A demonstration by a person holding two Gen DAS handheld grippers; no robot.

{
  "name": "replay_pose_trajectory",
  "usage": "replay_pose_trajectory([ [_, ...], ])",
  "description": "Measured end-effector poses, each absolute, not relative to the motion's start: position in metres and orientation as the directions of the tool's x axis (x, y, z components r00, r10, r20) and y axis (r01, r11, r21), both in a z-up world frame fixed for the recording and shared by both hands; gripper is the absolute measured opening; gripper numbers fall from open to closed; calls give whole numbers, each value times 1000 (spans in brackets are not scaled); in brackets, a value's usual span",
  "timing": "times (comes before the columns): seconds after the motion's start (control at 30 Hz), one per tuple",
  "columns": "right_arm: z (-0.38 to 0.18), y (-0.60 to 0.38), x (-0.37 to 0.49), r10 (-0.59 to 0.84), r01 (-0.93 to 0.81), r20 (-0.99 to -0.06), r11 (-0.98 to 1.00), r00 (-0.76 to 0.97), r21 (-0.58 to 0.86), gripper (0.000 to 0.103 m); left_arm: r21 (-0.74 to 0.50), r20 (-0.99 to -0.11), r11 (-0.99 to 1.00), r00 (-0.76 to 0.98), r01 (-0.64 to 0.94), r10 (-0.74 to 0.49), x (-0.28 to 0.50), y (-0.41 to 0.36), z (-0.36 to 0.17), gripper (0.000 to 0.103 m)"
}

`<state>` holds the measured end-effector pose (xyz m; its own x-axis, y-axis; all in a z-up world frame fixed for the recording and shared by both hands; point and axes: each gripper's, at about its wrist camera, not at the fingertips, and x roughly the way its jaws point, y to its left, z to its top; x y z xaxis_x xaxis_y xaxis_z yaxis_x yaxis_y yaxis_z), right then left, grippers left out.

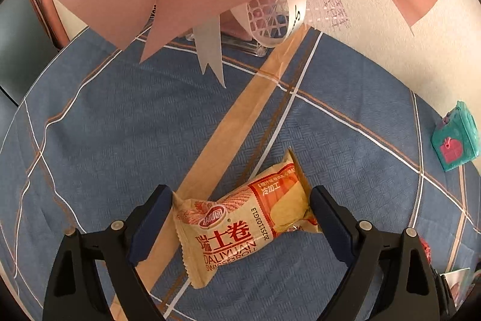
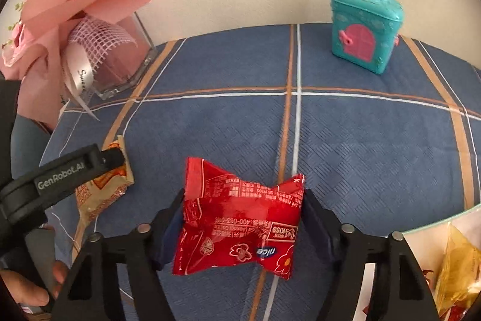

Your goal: Organize snacks

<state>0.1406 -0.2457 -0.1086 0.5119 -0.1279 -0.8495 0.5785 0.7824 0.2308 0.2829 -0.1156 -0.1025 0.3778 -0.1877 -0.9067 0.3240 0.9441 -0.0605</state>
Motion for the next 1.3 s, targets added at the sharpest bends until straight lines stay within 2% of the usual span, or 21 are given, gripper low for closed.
replay_pose_trajectory([
  [0.13,-106,-248,136,-114,583,-847,772,519,253,70,-61,-906,942,379,329,-191,283,-118,-107,90],
  [0.2,-104,-248,134,-116,584,-846,771,521,255,69,-74,-904,941,376,330,-203,279,-117,-109,85],
  [0.27,-103,-248,133,-114,583,-845,771,523,257,69,-71,-901,937,381,341,-207,273,-120,-110,76],
  [0.37,-99,-247,131,-114,581,-842,772,527,259,69,-78,-899,934,380,349,-217,266,-122,-111,71],
  [0.77,-64,-236,103,-124,582,-834,770,538,261,68,-185,-901,940,332,288,-279,220,-105,-97,69],
  [1.3,4,-223,17,-167,617,-818,742,550,263,68,-221,-853,911,384,348,-354,129,-93,-13,69],
])
